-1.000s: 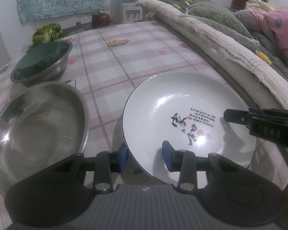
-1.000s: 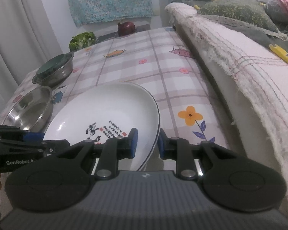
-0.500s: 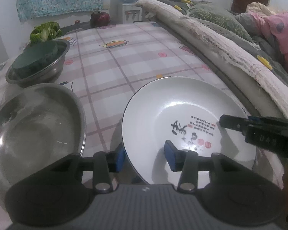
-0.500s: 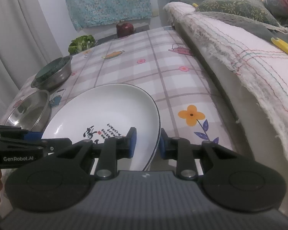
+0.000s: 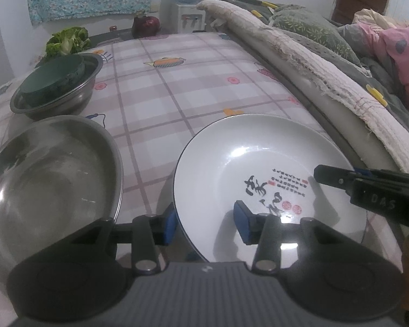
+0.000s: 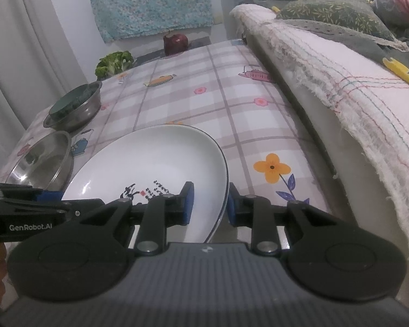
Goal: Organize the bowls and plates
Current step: 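Carry the white plate with both grippers toward the steel plate by the bowls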
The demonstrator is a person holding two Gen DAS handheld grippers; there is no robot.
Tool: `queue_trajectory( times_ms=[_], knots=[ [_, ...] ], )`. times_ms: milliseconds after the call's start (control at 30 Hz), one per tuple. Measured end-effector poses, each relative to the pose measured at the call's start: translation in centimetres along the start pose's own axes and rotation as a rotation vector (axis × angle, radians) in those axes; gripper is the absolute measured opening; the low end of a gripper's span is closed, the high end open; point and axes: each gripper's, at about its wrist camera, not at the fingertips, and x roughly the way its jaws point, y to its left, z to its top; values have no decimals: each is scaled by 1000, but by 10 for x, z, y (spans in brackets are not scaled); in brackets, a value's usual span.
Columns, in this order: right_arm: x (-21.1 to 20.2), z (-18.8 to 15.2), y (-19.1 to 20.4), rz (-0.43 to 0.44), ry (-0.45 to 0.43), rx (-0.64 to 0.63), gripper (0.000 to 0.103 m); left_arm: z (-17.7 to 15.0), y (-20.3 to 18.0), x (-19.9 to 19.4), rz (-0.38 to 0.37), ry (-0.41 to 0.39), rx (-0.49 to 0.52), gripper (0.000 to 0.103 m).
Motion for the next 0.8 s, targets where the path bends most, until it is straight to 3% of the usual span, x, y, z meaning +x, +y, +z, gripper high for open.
queue_trajectory(
  times_ms=[800],
  knots=[
    [-15,8,3,-7,-36,-8,24,5,-1,-15,-5,-47,-3,43]
  ],
)
